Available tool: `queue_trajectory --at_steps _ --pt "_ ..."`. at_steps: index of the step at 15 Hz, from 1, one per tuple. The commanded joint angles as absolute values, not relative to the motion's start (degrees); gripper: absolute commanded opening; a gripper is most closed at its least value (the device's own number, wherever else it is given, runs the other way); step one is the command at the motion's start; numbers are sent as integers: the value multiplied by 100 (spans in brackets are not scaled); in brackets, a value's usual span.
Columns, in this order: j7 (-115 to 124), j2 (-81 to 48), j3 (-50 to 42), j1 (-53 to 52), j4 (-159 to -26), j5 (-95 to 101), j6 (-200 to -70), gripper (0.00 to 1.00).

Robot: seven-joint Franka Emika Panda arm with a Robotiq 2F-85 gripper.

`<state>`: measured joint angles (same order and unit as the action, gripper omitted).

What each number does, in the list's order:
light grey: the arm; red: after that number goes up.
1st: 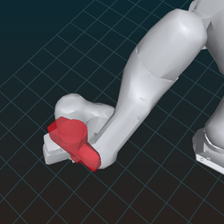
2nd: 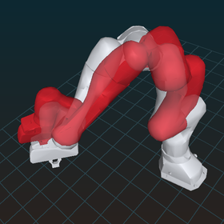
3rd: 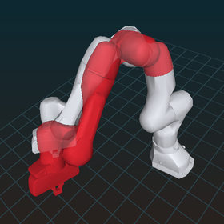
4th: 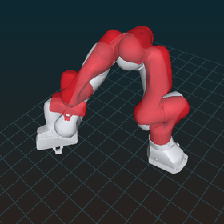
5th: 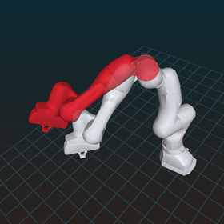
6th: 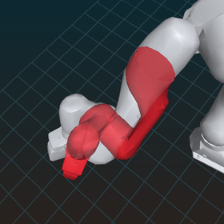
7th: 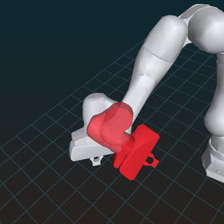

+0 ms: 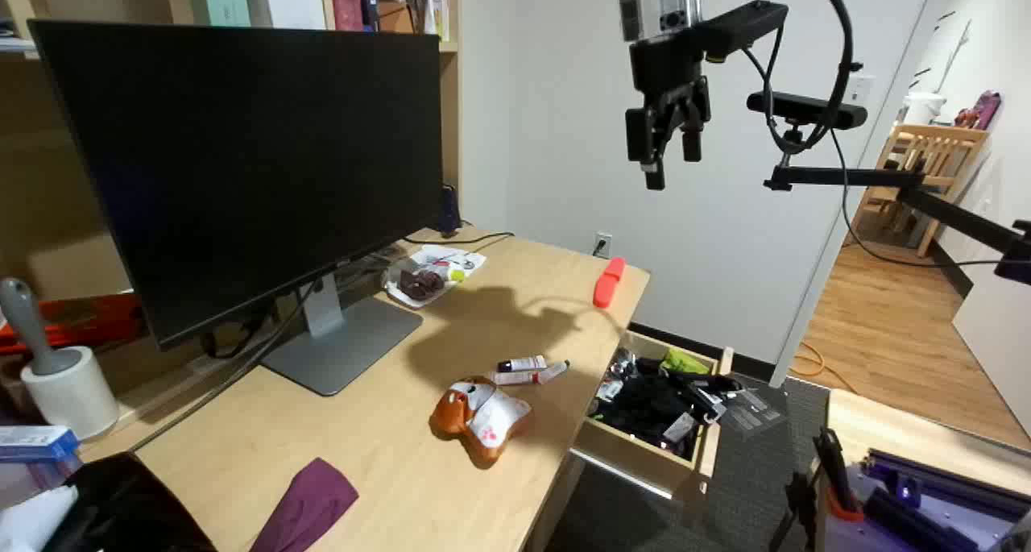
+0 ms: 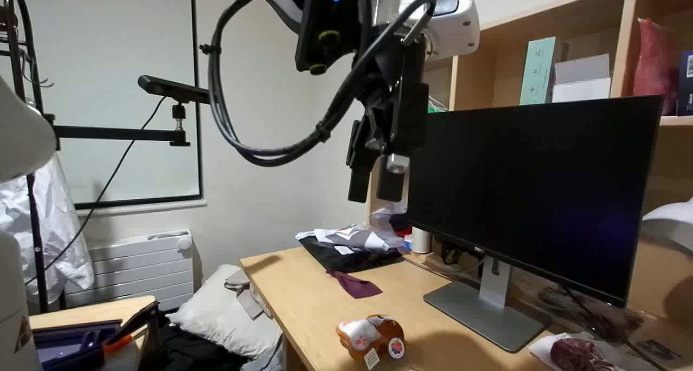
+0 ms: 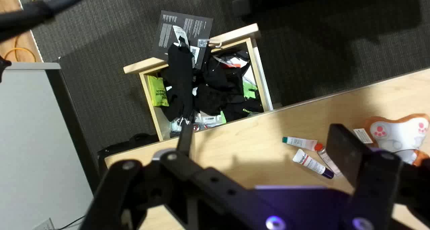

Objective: Put the plush toy inside the open drawer

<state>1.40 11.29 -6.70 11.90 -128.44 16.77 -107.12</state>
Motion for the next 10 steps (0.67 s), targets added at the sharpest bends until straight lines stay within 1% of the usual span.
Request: queue_trajectory --at_steps 1,5,10 --pt "150 1129 -746 1111 -12835 1689 -10699 100" --pt "69 690 -767 1029 -12849 1630 -11130 100" --pt "-204 -218 -763 942 -12838 1609 -11867 100"
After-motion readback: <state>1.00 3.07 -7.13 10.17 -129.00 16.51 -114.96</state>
